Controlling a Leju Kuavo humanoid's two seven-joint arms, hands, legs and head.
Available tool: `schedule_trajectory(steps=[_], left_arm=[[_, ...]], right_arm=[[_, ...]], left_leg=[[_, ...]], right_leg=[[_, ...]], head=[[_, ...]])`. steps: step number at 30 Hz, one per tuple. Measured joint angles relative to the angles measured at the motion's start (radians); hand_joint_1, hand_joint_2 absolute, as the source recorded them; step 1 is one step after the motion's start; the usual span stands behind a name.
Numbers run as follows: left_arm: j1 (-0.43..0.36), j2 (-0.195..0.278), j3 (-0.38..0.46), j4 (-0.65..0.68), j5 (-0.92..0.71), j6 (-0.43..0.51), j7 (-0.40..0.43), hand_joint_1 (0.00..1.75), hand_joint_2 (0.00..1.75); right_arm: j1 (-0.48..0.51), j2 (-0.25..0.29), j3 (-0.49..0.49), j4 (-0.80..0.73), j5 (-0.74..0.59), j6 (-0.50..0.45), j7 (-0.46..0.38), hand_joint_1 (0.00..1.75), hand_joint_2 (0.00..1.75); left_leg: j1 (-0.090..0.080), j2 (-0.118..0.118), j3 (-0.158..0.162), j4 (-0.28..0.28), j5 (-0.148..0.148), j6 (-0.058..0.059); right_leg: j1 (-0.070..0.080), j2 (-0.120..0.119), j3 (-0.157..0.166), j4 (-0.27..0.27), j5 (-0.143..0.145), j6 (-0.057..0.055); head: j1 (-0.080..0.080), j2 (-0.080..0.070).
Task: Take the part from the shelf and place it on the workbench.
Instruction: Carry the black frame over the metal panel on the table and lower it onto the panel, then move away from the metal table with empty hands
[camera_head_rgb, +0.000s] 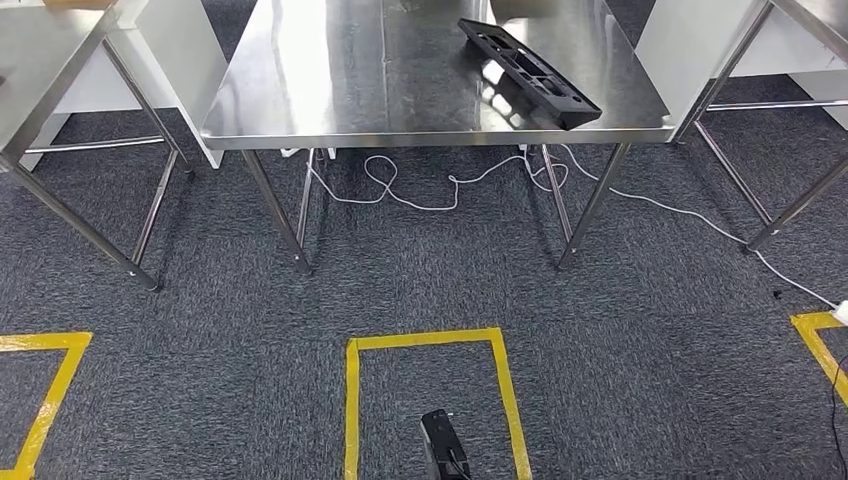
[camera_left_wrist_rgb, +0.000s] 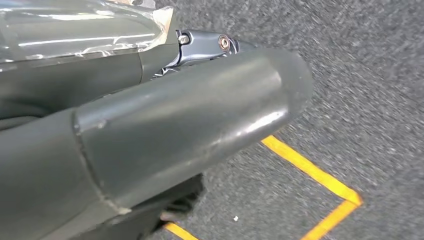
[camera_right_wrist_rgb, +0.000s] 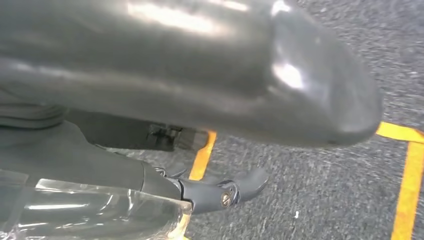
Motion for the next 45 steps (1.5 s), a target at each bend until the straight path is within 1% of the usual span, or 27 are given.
schedule_trajectory(steps=[2,3,6,8,10,11,13,15,16,18,21,22,23,25,26,27,29,31,33,34,37,39,41,42,43,44,45], left_arm=[[-0.001,0.002,-0.007,0.000,0.000,0.001,0.000,0.00,0.00],[-0.001,0.003,-0.010,0.000,-0.001,0.001,0.000,0.00,0.00],[-0.002,0.001,-0.014,0.002,-0.002,-0.009,0.012,0.00,0.00],[-0.004,0.000,-0.015,0.004,-0.003,-0.021,0.029,0.00,0.00],[-0.005,-0.002,-0.017,0.005,-0.005,-0.027,0.041,0.00,0.00],[-0.005,-0.003,-0.018,0.006,-0.005,-0.028,0.044,0.00,0.00],[-0.006,-0.005,-0.019,0.007,-0.003,-0.034,0.053,0.00,0.00],[-0.006,-0.005,-0.019,0.008,-0.001,-0.043,0.066,0.00,0.00],[-0.007,-0.005,-0.019,0.008,0.000,-0.047,0.071,0.00,0.00],[-0.008,-0.005,-0.020,0.007,-0.002,-0.053,0.078,0.00,0.00],[-0.007,-0.006,-0.024,0.008,-0.009,-0.061,0.083,0.00,0.00],[-0.007,-0.006,-0.027,0.009,-0.012,-0.062,0.084,0.00,0.00],[-0.006,-0.006,-0.029,0.010,-0.013,-0.062,0.086,0.00,0.00],[-0.007,-0.005,-0.031,0.010,-0.014,-0.062,0.087,0.00,0.00],[-0.007,-0.005,-0.032,0.010,-0.014,-0.061,0.088,0.00,0.00],[-0.007,-0.005,-0.032,0.010,-0.013,-0.060,0.089,0.00,0.00],[-0.008,-0.005,-0.033,0.010,-0.014,-0.060,0.090,0.00,0.00],[-0.010,-0.005,-0.036,0.010,-0.019,-0.062,0.093,0.00,0.00],[-0.017,-0.005,-0.041,0.010,-0.026,-0.067,0.095,0.00,0.00],[-0.020,-0.006,-0.043,0.010,-0.027,-0.070,0.094,0.00,0.00],[-0.023,-0.008,-0.045,0.011,-0.022,-0.078,0.096,0.00,0.00],[-0.022,-0.010,-0.044,0.013,-0.015,-0.078,0.104,0.00,0.00],[-0.021,-0.011,-0.044,0.013,-0.010,-0.078,0.109,0.00,0.00],[-0.021,-0.011,-0.044,0.014,-0.010,-0.078,0.111,0.00,0.00],[-0.020,-0.011,-0.044,0.014,-0.009,-0.079,0.113,0.00,0.00],[-0.020,-0.011,-0.044,0.014,-0.007,-0.079,0.116,0.00,0.00],[-0.019,-0.011,-0.043,0.015,-0.005,-0.079,0.118,0.00,0.00]], right_arm=[[-0.002,0.002,0.016,0.003,0.002,0.000,-0.001,0.00,0.00],[-0.003,0.003,0.022,0.004,0.003,-0.001,-0.002,0.00,0.00],[-0.007,0.002,0.044,0.008,0.036,-0.024,-0.024,0.00,0.00],[-0.011,-0.001,0.075,0.009,0.090,-0.059,-0.051,0.00,0.00],[-0.015,-0.004,0.109,0.010,0.121,-0.078,-0.058,0.00,0.00],[-0.017,-0.006,0.120,0.010,0.119,-0.080,-0.055,0.00,0.00],[-0.016,-0.009,0.129,0.011,0.096,-0.075,-0.049,0.00,0.00],[-0.014,-0.012,0.129,0.011,0.065,-0.064,-0.045,0.00,0.00],[-0.014,-0.013,0.128,0.011,0.051,-0.058,-0.043,0.00,0.00],[-0.012,-0.015,0.124,0.011,0.029,-0.052,-0.041,0.00,0.00],[-0.005,-0.018,0.116,0.013,0.004,-0.047,-0.041,0.00,0.00],[-0.004,-0.018,0.112,0.013,-0.004,-0.045,-0.042,0.00,0.00],[-0.002,-0.018,0.107,0.014,-0.009,-0.043,-0.042,0.00,0.00],[-0.001,-0.019,0.101,0.014,-0.014,-0.038,-0.043,0.00,0.00],[-0.001,-0.019,0.100,0.014,-0.014,-0.036,-0.043,0.00,0.00],[-0.001,-0.019,0.100,0.014,-0.013,-0.034,-0.043,0.00,0.00],[0.000,-0.020,0.098,0.014,-0.017,-0.034,-0.043,0.00,0.00],[0.000,-0.020,0.092,0.014,-0.031,-0.037,-0.044,0.00,0.00],[0.000,-0.021,0.078,0.014,-0.055,-0.050,-0.050,0.00,0.00],[-0.001,-0.022,0.069,0.014,-0.067,-0.061,-0.054,0.00,0.00],[0.002,-0.028,0.047,0.015,-0.086,-0.095,-0.058,0.00,0.00],[0.005,-0.035,0.038,0.015,-0.089,-0.110,-0.053,0.00,0.00],[0.007,-0.043,0.030,0.016,-0.090,-0.115,-0.045,0.00,0.00],[0.008,-0.048,0.027,0.016,-0.092,-0.114,-0.035,0.00,0.00],[0.009,-0.052,0.025,0.017,-0.094,-0.112,-0.023,0.00,0.00],[0.011,-0.056,0.023,0.018,-0.095,-0.108,-0.008,0.00,0.00],[0.013,-0.061,0.021,0.020,-0.095,-0.102,0.005,0.00,0.00]], left_leg=[[-0.013,-0.005,0.097,-0.136,0.015,0.030],[-0.020,-0.007,0.120,-0.175,0.012,0.041],[-0.029,-0.005,0.129,-0.220,0.031,0.053],[-0.022,0.001,0.127,-0.250,0.055,0.058],[-0.018,0.006,0.109,-0.258,0.071,0.055],[-0.016,0.008,0.096,-0.256,0.079,0.051],[-0.012,0.012,0.067,-0.246,0.095,0.040],[-0.003,0.014,0.033,-0.227,0.108,0.025],[0.000,0.014,0.015,-0.214,0.113,0.016],[0.000,0.013,-0.008,-0.195,0.125,0.000],[0.003,0.011,-0.018,-0.190,0.142,-0.016],[0.007,0.011,-0.025,-0.181,0.123,-0.020],[0.010,0.010,-0.035,-0.157,0.085,-0.024],[0.012,0.009,-0.057,-0.054,-0.032,-0.029],[0.012,0.008,-0.065,0.010,-0.074,-0.031],[0.012,0.008,-0.066,0.063,-0.093,-0.032],[0.012,0.008,-0.029,0.088,-0.061,-0.029],[0.011,0.006,0.073,-0.018,-0.019,-0.019],[0.006,0.001,0.178,-0.163,-0.035,-0.011],[0.002,-0.001,0.203,-0.207,-0.048,-0.007],[-0.007,0.002,0.191,-0.239,-0.030,0.010],[-0.006,0.007,0.170,-0.248,-0.001,0.027],[-0.008,0.010,0.140,-0.248,0.023,0.037],[-0.009,0.011,0.126,-0.247,0.035,0.037],[-0.010,0.012,0.112,-0.246,0.045,0.036],[-0.010,0.014,0.099,-0.245,0.054,0.034],[-0.011,0.014,0.089,-0.244,0.063,0.032]], right_leg=[[0.003,0.000,-0.012,0.002,0.013,0.008],[0.000,-0.001,-0.015,0.001,0.019,0.016],[-0.008,-0.001,-0.028,0.000,0.032,0.039],[-0.005,0.001,-0.054,0.044,-0.009,0.037],[-0.012,0.002,-0.096,0.159,-0.085,0.032],[-0.018,0.002,-0.111,0.220,-0.112,0.036],[-0.030,0.002,-0.104,0.272,-0.111,0.063],[-0.042,0.001,-0.032,0.189,-0.063,0.098],[-0.045,0.002,0.017,0.118,-0.056,0.107],[-0.040,0.005,0.071,0.022,-0.064,0.098],[-0.036,0.005,0.055,0.011,-0.062,0.063],[-0.038,0.003,0.045,0.013,-0.053,0.049],[-0.038,0.002,0.035,0.013,-0.041,0.032],[-0.034,0.000,0.010,0.013,-0.015,0.010],[-0.031,0.000,-0.003,0.014,-0.002,0.006],[-0.028,-0.001,-0.018,0.016,0.010,0.006],[-0.025,-0.001,-0.050,0.019,0.034,0.009],[-0.023,0.000,-0.076,0.021,0.056,0.017],[-0.021,-0.001,-0.088,0.020,0.076,0.030],[-0.021,-0.003,-0.090,0.017,0.085,0.037],[-0.021,-0.005,-0.097,0.012,0.099,0.057],[-0.019,-0.002,-0.124,0.067,0.039,0.049],[-0.019,0.000,-0.165,0.200,-0.054,0.038],[-0.020,0.000,-0.178,0.267,-0.078,0.042],[-0.020,0.001,-0.180,0.313,-0.080,0.051],[-0.020,0.001,-0.163,0.322,-0.065,0.062],[-0.020,0.001,-0.126,0.290,-0.044,0.071]], head=[[0.001,0.000],[0.002,0.000],[0.000,0.000],[0.001,0.000],[0.003,0.000],[0.003,0.000],[0.003,0.000],[0.003,0.000],[0.004,0.000],[0.004,0.000],[0.000,0.000],[-0.001,0.000],[-0.002,0.000],[-0.004,0.000],[-0.004,0.000],[-0.004,0.000],[-0.004,0.000],[-0.005,0.000],[-0.004,0.000],[-0.003,0.000],[-0.004,0.000],[-0.003,0.000],[-0.002,0.000],[-0.003,0.000],[-0.003,0.000],[-0.003,0.000],[-0.003,0.000]])
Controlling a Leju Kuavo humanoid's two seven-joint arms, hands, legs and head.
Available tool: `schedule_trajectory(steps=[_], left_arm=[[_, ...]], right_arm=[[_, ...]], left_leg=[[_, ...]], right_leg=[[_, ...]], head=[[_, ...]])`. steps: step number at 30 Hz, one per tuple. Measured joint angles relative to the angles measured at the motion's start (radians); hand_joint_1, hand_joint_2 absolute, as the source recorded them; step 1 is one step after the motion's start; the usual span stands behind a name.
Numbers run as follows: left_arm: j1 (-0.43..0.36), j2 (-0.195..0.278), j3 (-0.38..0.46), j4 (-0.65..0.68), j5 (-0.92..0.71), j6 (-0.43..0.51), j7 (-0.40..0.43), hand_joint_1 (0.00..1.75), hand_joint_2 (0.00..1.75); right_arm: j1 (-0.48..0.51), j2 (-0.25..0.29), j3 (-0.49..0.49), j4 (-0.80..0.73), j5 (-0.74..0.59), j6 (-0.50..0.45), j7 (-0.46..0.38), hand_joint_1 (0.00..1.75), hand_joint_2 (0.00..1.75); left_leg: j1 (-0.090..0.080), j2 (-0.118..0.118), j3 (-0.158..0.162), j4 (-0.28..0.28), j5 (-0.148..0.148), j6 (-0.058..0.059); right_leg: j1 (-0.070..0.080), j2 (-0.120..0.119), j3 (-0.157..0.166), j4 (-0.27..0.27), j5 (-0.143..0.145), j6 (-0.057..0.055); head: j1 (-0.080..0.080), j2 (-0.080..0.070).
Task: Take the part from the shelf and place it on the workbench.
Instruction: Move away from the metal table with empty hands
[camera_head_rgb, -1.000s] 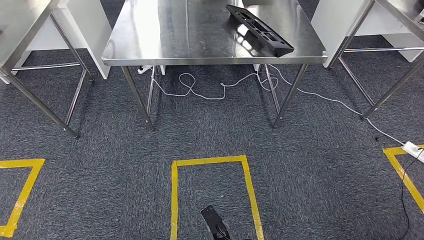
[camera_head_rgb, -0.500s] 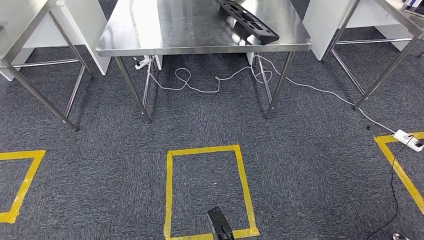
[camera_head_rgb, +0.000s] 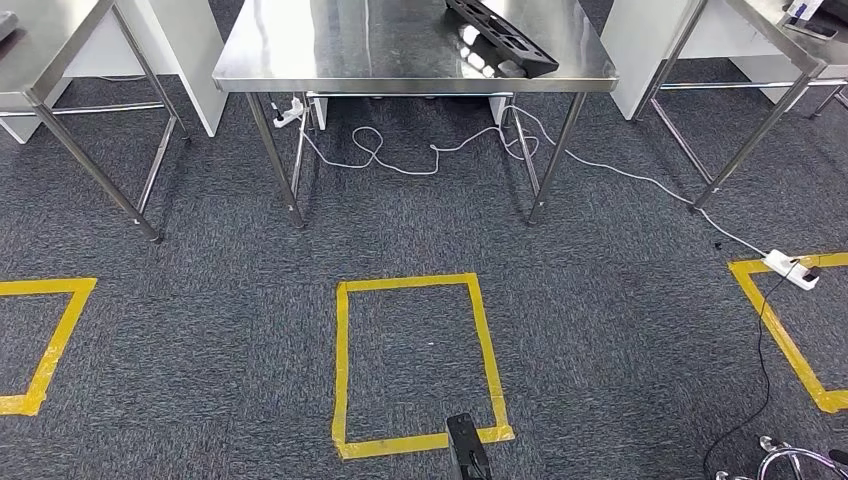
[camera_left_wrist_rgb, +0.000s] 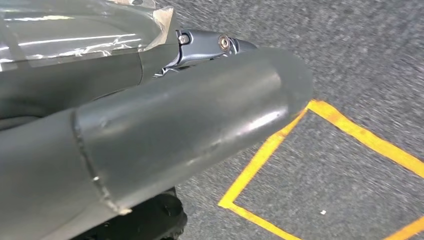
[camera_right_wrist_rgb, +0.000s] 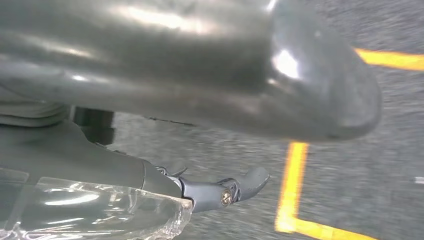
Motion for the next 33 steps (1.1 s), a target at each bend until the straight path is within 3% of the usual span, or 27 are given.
schedule_trajectory(steps=[2,3,5,7,8,11,12,13,14,15,17,19,24,28,33], left_arm=[[0.001,-0.001,0.001,0.000,0.004,-0.001,0.001,0.00,0.00],[0.001,-0.001,0.001,0.000,0.005,-0.002,0.002,0.00,0.00],[0.000,-0.002,0.001,0.001,0.005,-0.002,0.003,0.00,0.00],[0.000,-0.002,0.001,0.001,0.005,-0.001,0.005,0.00,0.00],[0.000,-0.002,0.001,0.001,0.004,-0.001,0.006,0.00,0.00],[0.002,-0.002,0.001,0.001,0.003,-0.002,0.007,0.00,0.00],[0.002,-0.002,0.001,0.001,0.003,-0.002,0.007,0.00,0.00],[0.002,-0.002,0.001,0.001,0.002,-0.002,0.007,0.00,0.00],[0.003,-0.001,0.001,0.001,0.001,-0.002,0.007,0.00,0.00],[0.003,-0.001,0.001,0.001,-0.001,-0.002,0.008,0.00,0.00],[0.002,0.000,0.001,0.001,-0.004,-0.002,0.008,0.00,0.00],[0.001,-0.001,0.000,0.001,-0.006,-0.002,0.009,0.00,0.00],[0.001,-0.003,0.000,0.001,-0.007,-0.002,0.010,0.00,0.00],[-0.002,-0.003,-0.001,0.001,-0.012,-0.002,0.011,0.00,0.00],[-0.003,-0.002,-0.003,0.001,-0.019,-0.002,0.011,0.00,0.00]], right_arm=[[0.003,-0.009,-0.001,0.002,0.005,0.014,0.018,0.00,0.00],[0.003,-0.013,-0.001,0.003,0.010,0.019,0.024,0.00,0.00],[0.003,-0.017,-0.001,0.004,0.020,0.023,0.032,0.00,0.00],[0.007,-0.020,-0.001,0.004,0.024,0.022,0.039,0.00,0.00],[0.009,-0.020,-0.001,0.005,0.024,0.022,0.043,0.00,0.00],[0.011,-0.021,-0.001,0.006,0.020,0.024,0.049,0.00,0.00],[0.013,-0.022,-0.001,0.006,0.018,0.024,0.049,0.00,0.00],[0.015,-0.022,-0.001,0.006,0.015,0.024,0.049,0.00,0.00],[0.017,-0.023,-0.001,0.007,0.012,0.024,0.049,0.00,0.00],[0.019,-0.024,-0.001,0.007,0.008,0.024,0.049,0.00,0.00],[0.021,-0.025,-0.002,0.008,0.002,0.024,0.049,0.00,0.00],[0.021,-0.025,-0.002,0.008,-0.003,0.024,0.048,0.00,0.00],[0.022,-0.029,-0.003,0.009,-0.008,0.024,0.047,0.00,0.00],[0.022,-0.032,-0.011,0.009,-0.039,0.039,0.042,0.00,0.00],[0.028,-0.033,-0.055,0.010,-0.110,0.059,0.028,0.00,0.00]], left_leg=[[-0.002,0.000,-0.013,0.006,0.013,-0.008],[-0.005,0.000,-0.018,0.012,0.019,-0.012],[-0.010,0.001,-0.029,0.022,0.029,-0.022],[-0.007,0.000,-0.039,0.031,0.026,-0.032],[-0.005,-0.002,-0.048,0.051,0.004,-0.038],[0.002,-0.008,-0.111,0.217,-0.118,-0.055],[0.004,-0.009,-0.132,0.281,-0.146,-0.059],[0.007,-0.010,-0.140,0.318,-0.154,-0.063],[0.010,-0.010,-0.129,0.318,-0.141,-0.065],[0.013,-0.010,-0.099,0.278,-0.114,-0.066],[0.017,-0.011,-0.012,0.138,-0.055,-0.064],[0.016,-0.013,0.035,0.051,-0.035,-0.059],[0.001,-0.015,0.026,0.026,-0.033,-0.047],[-0.014,-0.015,0.020,0.030,-0.029,-0.029],[-0.021,-0.015,0.000,0.041,-0.021,-0.014]], right_leg=[[0.002,0.000,0.119,-0.149,0.020,0.003],[0.004,0.000,0.174,-0.230,0.015,-0.002],[0.009,0.001,0.223,-0.319,0.001,-0.013],[-0.001,0.001,0.213,-0.328,0.000,-0.030],[-0.007,0.000,0.210,-0.329,0.004,-0.041],[-0.010,-0.005,0.194,-0.329,0.021,-0.067],[-0.009,-0.006,0.190,-0.328,0.025,-0.068],[-0.009,-0.007,0.186,-0.327,0.029,-0.068],[-0.009,-0.007,0.183,-0.324,0.033,-0.066],[-0.009,-0.007,0.181,-0.322,0.034,-0.064],[-0.008,-0.006,0.176,-0.315,0.036,-0.061],[-0.002,-0.005,0.168,-0.310,0.038,-0.053],[0.010,-0.005,0.146,-0.303,0.045,-0.044],[-0.001,-0.005,0.141,-0.309,0.056,-0.024],[-0.009,-0.005,0.133,-0.310,0.070,-0.003]], head=[[0.001,0.000],[0.001,0.000],[0.001,0.000],[-0.001,0.000],[-0.002,0.000],[-0.003,0.000],[-0.003,0.000],[-0.003,0.000],[-0.003,0.000],[-0.003,0.000],[-0.003,0.000],[-0.003,0.000],[0.003,0.000],[0.002,0.000],[0.002,0.000]])
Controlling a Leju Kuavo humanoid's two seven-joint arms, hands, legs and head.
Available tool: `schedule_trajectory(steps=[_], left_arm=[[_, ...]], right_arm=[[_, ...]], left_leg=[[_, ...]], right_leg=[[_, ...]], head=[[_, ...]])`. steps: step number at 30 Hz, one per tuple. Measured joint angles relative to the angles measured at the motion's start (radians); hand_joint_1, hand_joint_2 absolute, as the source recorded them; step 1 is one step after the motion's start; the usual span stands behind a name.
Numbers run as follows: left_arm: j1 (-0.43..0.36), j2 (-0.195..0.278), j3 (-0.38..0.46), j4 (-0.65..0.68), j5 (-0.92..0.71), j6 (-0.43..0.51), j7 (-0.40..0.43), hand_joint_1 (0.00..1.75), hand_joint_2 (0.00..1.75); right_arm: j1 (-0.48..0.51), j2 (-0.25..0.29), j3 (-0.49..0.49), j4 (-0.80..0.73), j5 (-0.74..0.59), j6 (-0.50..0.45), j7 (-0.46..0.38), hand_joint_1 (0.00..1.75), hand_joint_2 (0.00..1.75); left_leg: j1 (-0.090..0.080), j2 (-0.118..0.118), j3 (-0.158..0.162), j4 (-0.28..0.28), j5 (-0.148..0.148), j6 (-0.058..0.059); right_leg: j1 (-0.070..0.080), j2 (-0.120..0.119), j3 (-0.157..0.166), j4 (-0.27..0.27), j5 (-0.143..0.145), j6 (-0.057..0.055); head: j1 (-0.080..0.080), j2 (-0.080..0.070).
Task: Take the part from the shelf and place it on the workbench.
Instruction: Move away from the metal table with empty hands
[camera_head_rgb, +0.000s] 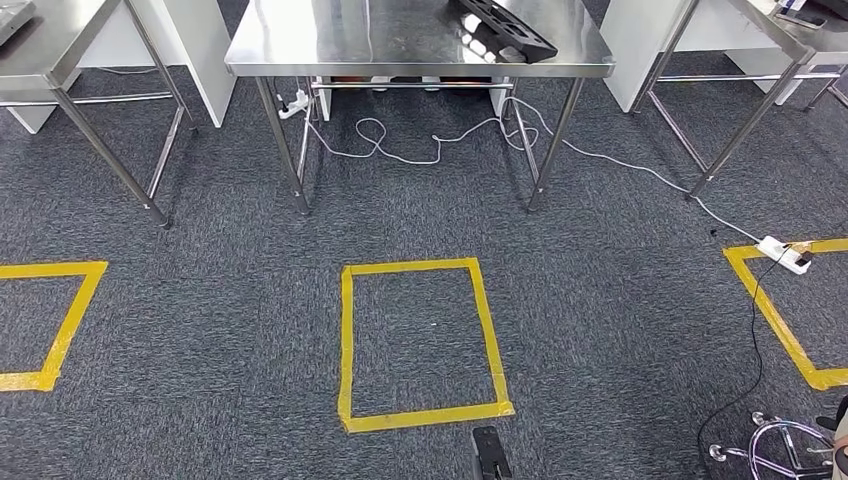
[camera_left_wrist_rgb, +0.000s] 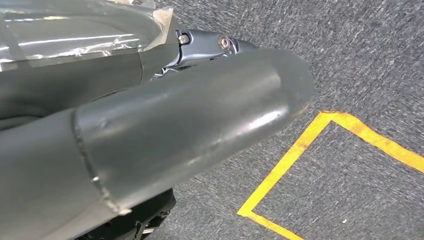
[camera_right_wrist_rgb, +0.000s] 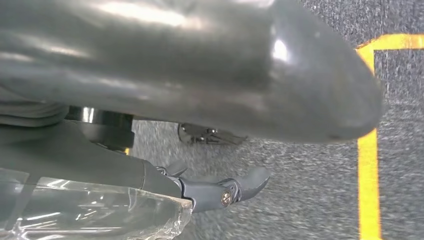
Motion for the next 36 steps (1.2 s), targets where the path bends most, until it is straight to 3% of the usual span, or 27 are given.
schedule_trajectory(steps=[4,6,8,9,10,11,12,14,15,16,18,20,22,23,24,25,26,27,29,31,33,34,36], left_arm=[[-0.002,0.000,-0.004,0.000,0.000,0.000,0.002,0.00,0.00],[-0.003,0.000,-0.007,0.000,0.000,0.001,0.003,0.00,0.00],[-0.004,-0.001,-0.009,0.000,0.000,0.001,0.004,0.00,0.00],[-0.004,-0.001,-0.009,0.000,0.000,0.001,0.005,0.00,0.00],[-0.004,-0.001,-0.009,0.000,0.000,0.001,0.005,0.00,0.00],[-0.004,-0.001,-0.009,0.000,0.000,0.001,0.006,0.00,0.00],[-0.004,-0.001,-0.010,0.000,0.000,0.001,0.006,0.00,0.00],[-0.004,-0.001,-0.011,0.000,-0.001,0.001,0.007,0.00,0.00],[-0.005,-0.001,-0.012,0.000,-0.002,0.000,0.008,0.00,0.00],[-0.006,-0.001,-0.012,0.000,-0.004,0.000,0.008,0.00,0.00],[-0.007,-0.001,-0.014,0.000,-0.007,-0.001,0.009,0.00,0.00],[-0.007,-0.001,-0.015,0.000,-0.009,-0.002,0.011,0.00,0.00],[-0.006,0.000,-0.017,0.000,-0.015,-0.002,0.012,0.00,0.00],[-0.005,0.000,-0.018,0.000,-0.017,-0.002,0.013,0.00,0.00],[-0.004,0.000,-0.020,0.000,-0.019,-0.002,0.013,0.00,0.00],[-0.004,0.001,-0.021,0.000,-0.020,-0.002,0.013,0.00,0.00],[-0.004,0.001,-0.023,0.000,-0.020,-0.002,0.013,0.00,0.00],[-0.004,0.001,-0.024,0.000,-0.020,-0.002,0.013,0.00,0.00],[-0.004,0.002,-0.027,0.000,-0.022,-0.002,0.015,0.00,0.00],[-0.005,0.002,-0.031,0.000,-0.025,-0.003,0.018,0.00,0.00],[-0.007,0.002,-0.035,0.000,-0.028,-0.003,0.022,0.00,0.00],[-0.008,0.001,-0.038,0.000,-0.031,-0.003,0.024,0.00,0.00],[-0.009,0.000,-0.042,0.000,-0.037,-0.002,0.025,0.00,0.00]], right_arm=[[0.002,0.000,-0.022,0.000,-0.013,0.000,-0.004,0.00,0.00],[0.003,0.000,-0.031,0.001,-0.019,-0.001,-0.004,0.00,0.00],[0.005,-0.001,-0.037,0.002,-0.023,-0.002,-0.004,0.00,0.00],[0.006,-0.002,-0.040,0.002,-0.024,-0.002,-0.004,0.00,0.00],[0.009,-0.003,-0.041,0.003,-0.024,-0.002,-0.004,0.00,0.00],[0.010,-0.004,-0.043,0.003,-0.024,-0.002,-0.003,0.00,0.00],[0.010,-0.004,-0.045,0.004,-0.024,-0.003,-0.002,0.00,0.00],[0.007,-0.004,-0.047,0.004,-0.022,-0.006,-0.001,0.00,0.00],[0.005,-0.003,-0.047,0.004,-0.020,-0.009,-0.002,0.00,0.00],[0.004,-0.003,-0.047,0.004,-0.017,-0.012,-0.003,0.00,0.00],[0.004,-0.002,-0.047,0.004,-0.012,-0.017,-0.005,0.00,0.00],[0.005,0.001,-0.047,0.004,-0.016,-0.019,-0.007,0.00,0.00],[0.005,0.006,-0.048,0.004,-0.026,-0.019,-0.012,0.00,0.00],[0.005,0.009,-0.048,0.004,-0.032,-0.018,-0.015,0.00,0.00],[0.007,0.010,-0.049,0.004,-0.037,-0.017,-0.017,0.00,0.00],[0.008,0.011,-0.050,0.004,-0.040,-0.016,-0.018,0.00,0.00],[0.010,0.012,-0.051,0.004,-0.041,-0.016,-0.019,0.00,0.00],[0.010,0.014,-0.053,0.004,-0.041,-0.015,-0.020,0.00,0.00],[0.008,0.018,-0.055,0.004,-0.042,-0.014,-0.021,0.00,0.00],[0.004,0.022,-0.057,0.004,-0.044,-0.010,-0.022,0.00,0.00],[0.005,0.025,-0.061,0.004,-0.057,-0.004,-0.022,0.00,0.00],[0.006,0.027,-0.063,0.004,-0.066,-0.001,-0.023,0.00,0.00],[0.008,0.030,-0.068,0.004,-0.074,0.004,-0.031,0.00,0.00]], left_leg=[[0.003,0.007,-0.007,-0.003,0.011,0.019],[0.007,0.016,-0.012,-0.008,0.019,0.031],[0.004,0.026,-0.021,-0.007,0.024,0.036],[0.002,0.032,-0.025,-0.007,0.026,0.037],[0.000,0.038,-0.027,-0.007,0.027,0.036],[-0.002,0.045,-0.028,-0.006,0.029,0.035],[-0.003,0.052,-0.029,-0.006,0.030,0.033],[-0.006,0.067,-0.027,-0.005,0.032,0.026],[-0.007,0.074,-0.027,-0.004,0.032,0.020],[-0.007,0.080,-0.026,-0.003,0.032,0.014],[-0.003,0.088,-0.026,-0.001,0.032,0.000],[0.004,0.059,-0.040,0.035,0.000,-0.016],[0.011,0.017,-0.085,0.150,-0.077,-0.030],[0.014,0.007,-0.112,0.221,-0.113,-0.034],[0.016,0.004,-0.132,0.274,-0.133,-0.038],[0.019,0.004,-0.136,0.292,-0.132,-0.040],[0.022,0.002,-0.120,0.266,-0.110,-0.041],[0.026,-0.005,-0.086,0.205,-0.075,-0.042],[0.035,-0.046,-0.013,0.067,-0.024,-0.039],[0.035,-0.072,0.013,0.011,-0.015,-0.033],[0.031,-0.054,0.011,0.005,-0.010,-0.019],[0.031,-0.042,0.012,-0.002,-0.005,-0.010],[0.031,-0.016,0.013,-0.015,0.005,0.007]], right_leg=[[-0.004,0.002,-0.016,0.020,-0.009,0.009],[-0.005,0.003,-0.060,0.114,-0.062,0.001],[-0.003,0.004,-0.126,0.259,-0.127,-0.007],[-0.002,0.004,-0.144,0.305,-0.144,-0.006],[0.000,0.004,-0.141,0.311,-0.144,-0.002],[0.002,0.002,-0.114,0.273,-0.129,0.003],[0.003,-0.004,-0.070,0.201,-0.104,0.007],[0.010,-0.037,0.006,0.058,-0.064,0.000],[0.013,-0.048,0.023,0.021,-0.053,-0.009],[0.017,-0.052,0.025,0.008,-0.049,-0.019],[0.015,-0.034,0.023,0.005,-0.038,-0.035],[0.007,-0.016,0.024,0.002,-0.026,-0.052],[0.004,0.002,0.019,0.002,-0.018,-0.063],[0.005,0.012,0.015,0.003,-0.016,-0.066],[0.005,0.022,0.013,0.004,-0.014,-0.065],[0.005,0.034,0.011,0.006,-0.013,-0.065],[0.005,0.046,0.010,0.008,-0.013,-0.064],[0.005,0.059,0.010,0.011,-0.013,-0.063],[0.007,0.084,0.006,0.018,-0.013,-0.060],[0.010,0.104,-0.005,0.021,-0.009,-0.048],[0.009,0.120,-0.019,0.020,-0.003,-0.030],[0.009,0.111,-0.027,0.026,-0.005,-0.025],[0.011,0.067,-0.061,0.085,-0.039,-0.025]], head=[[0.001,0.000],[0.004,0.000],[0.008,0.000],[0.008,0.000],[0.008,0.000],[0.008,0.000],[0.008,0.000],[0.007,0.000],[0.006,0.000],[0.005,0.000],[0.004,0.000],[0.003,0.000],[0.001,0.000],[0.001,0.000],[0.001,0.000],[0.001,0.000],[0.001,0.000],[0.001,0.000],[0.001,0.000],[0.001,0.000],[0.002,0.000],[0.002,0.000],[0.006,0.000]])
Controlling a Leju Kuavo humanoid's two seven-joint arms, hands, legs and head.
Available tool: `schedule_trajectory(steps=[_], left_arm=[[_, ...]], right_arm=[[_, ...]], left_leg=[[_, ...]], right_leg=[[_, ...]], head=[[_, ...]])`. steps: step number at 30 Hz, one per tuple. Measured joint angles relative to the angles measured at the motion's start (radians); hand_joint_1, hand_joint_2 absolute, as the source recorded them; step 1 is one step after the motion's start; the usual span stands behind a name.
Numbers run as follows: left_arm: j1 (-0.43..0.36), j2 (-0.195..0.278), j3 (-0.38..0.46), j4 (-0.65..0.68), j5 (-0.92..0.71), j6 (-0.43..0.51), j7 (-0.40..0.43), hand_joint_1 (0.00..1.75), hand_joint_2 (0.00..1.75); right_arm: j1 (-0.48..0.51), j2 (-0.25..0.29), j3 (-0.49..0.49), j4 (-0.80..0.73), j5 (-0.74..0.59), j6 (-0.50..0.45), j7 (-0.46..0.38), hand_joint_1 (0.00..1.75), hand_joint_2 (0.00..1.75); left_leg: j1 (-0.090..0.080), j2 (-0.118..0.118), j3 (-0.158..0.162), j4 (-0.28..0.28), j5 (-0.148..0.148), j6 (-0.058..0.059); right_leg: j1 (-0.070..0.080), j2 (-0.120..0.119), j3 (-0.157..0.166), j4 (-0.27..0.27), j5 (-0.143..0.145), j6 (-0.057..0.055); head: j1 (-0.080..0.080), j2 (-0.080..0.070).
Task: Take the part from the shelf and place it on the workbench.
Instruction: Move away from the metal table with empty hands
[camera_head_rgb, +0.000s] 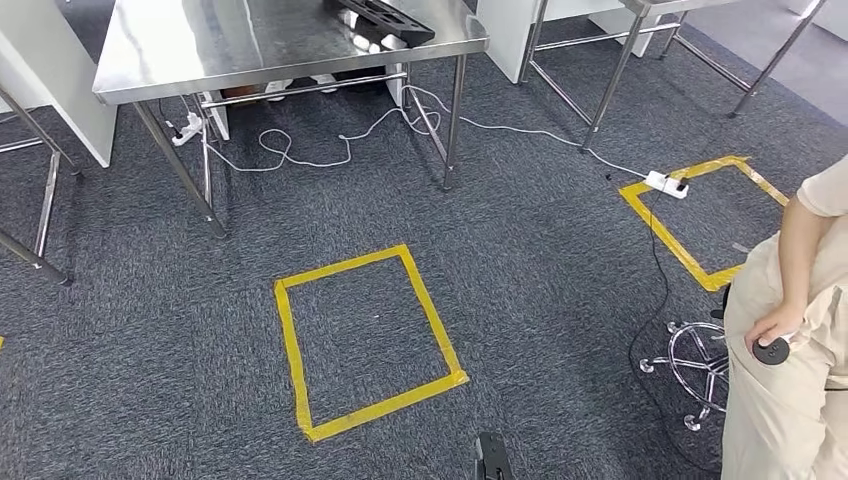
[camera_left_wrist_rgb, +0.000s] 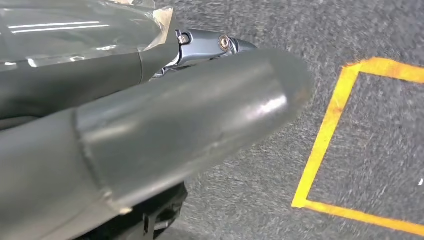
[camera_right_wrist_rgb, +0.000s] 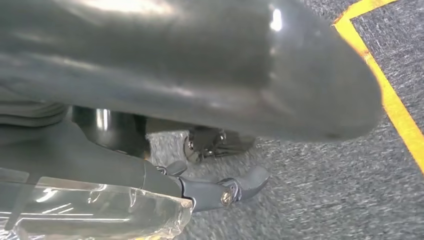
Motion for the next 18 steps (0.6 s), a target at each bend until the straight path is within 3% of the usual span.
schedule_trajectory(steps=[2,4,5,6,8,10,12,13,15,17,18], left_arm=[[0.002,0.000,-0.003,0.000,-0.003,0.004,0.002,0.00,0.00],[0.005,0.000,-0.004,0.000,-0.004,0.007,0.004,0.00,0.00],[0.005,0.000,-0.005,0.000,-0.004,0.008,0.004,0.00,0.00],[0.006,0.000,-0.006,0.000,-0.004,0.009,0.005,0.00,0.00],[0.006,-0.002,-0.009,0.000,-0.007,0.014,0.005,0.00,0.00],[0.006,-0.002,-0.014,0.000,-0.013,0.023,0.006,0.00,0.00],[0.007,-0.003,-0.019,0.000,-0.021,0.029,0.004,0.00,0.00],[0.007,-0.004,-0.022,0.000,-0.025,0.028,0.002,0.00,0.00],[0.009,-0.005,-0.029,0.000,-0.034,0.023,-0.006,0.00,0.00],[0.014,-0.004,-0.034,0.000,-0.043,0.019,-0.011,0.00,0.00],[0.017,-0.003,-0.038,0.000,-0.046,0.019,-0.012,0.00,0.00]], right_arm=[[0.002,0.002,-0.001,0.000,0.015,-0.004,-0.022,0.00,0.00],[0.006,0.002,0.003,0.000,0.039,-0.014,-0.047,0.00,0.00],[0.008,0.002,0.006,0.000,0.050,-0.022,-0.059,0.00,0.00],[0.010,0.002,0.011,0.000,0.060,-0.030,-0.070,0.00,0.00],[0.009,0.003,0.021,0.000,0.073,-0.047,-0.087,0.00,0.00],[0.007,0.006,0.029,0.000,0.077,-0.059,-0.095,0.00,0.00],[0.008,0.007,0.035,0.000,0.082,-0.062,-0.098,0.00,0.00],[0.010,0.008,0.038,0.000,0.085,-0.059,-0.097,0.00,0.00],[0.011,0.008,0.043,0.000,0.085,-0.051,-0.095,0.00,0.00],[0.011,0.009,0.046,0.000,0.081,-0.044,-0.094,0.00,0.00],[0.012,0.009,0.047,0.000,0.077,-0.042,-0.094,0.00,0.00]], left_leg=[[-0.005,0.029,-0.004,-0.002,0.002,0.006],[-0.007,0.058,-0.008,-0.001,0.002,0.006],[-0.008,0.071,-0.009,0.000,0.003,0.006],[-0.008,0.083,-0.008,0.000,0.002,0.005],[-0.010,0.103,-0.005,0.003,0.000,0.000],[-0.015,0.118,-0.001,0.006,-0.004,-0.011],[-0.016,0.133,0.004,0.006,-0.005,-0.023],[-0.013,0.133,0.004,0.009,-0.008,-0.029],[-0.008,0.092,-0.010,0.047,-0.043,-0.040],[-0.004,0.036,-0.058,0.161,-0.114,-0.047],[-0.004,0.024,-0.088,0.229,-0.145,-0.049]], right_leg=[[-0.001,-0.039,-0.065,0.131,-0.064,-0.006],[-0.003,-0.047,-0.105,0.225,-0.097,0.001],[-0.004,-0.050,-0.095,0.215,-0.090,0.009],[-0.005,-0.058,-0.061,0.162,-0.069,0.019],[-0.004,-0.097,0.028,0.009,-0.018,0.028],[0.001,-0.125,0.069,-0.069,0.008,0.019],[0.004,-0.112,0.062,-0.070,0.013,0.004],[-0.002,-0.102,0.062,-0.071,0.016,-0.003],[-0.012,-0.082,0.065,-0.075,0.024,-0.019],[-0.013,-0.062,0.063,-0.075,0.030,-0.029],[-0.011,-0.050,0.061,-0.074,0.031,-0.031]], head=[[0.004,0.000],[0.004,0.000],[0.004,0.000],[0.004,0.000],[0.004,0.000],[0.002,0.000],[0.000,0.000],[0.000,0.000],[-0.003,0.000],[-0.006,0.000],[-0.007,0.000]])
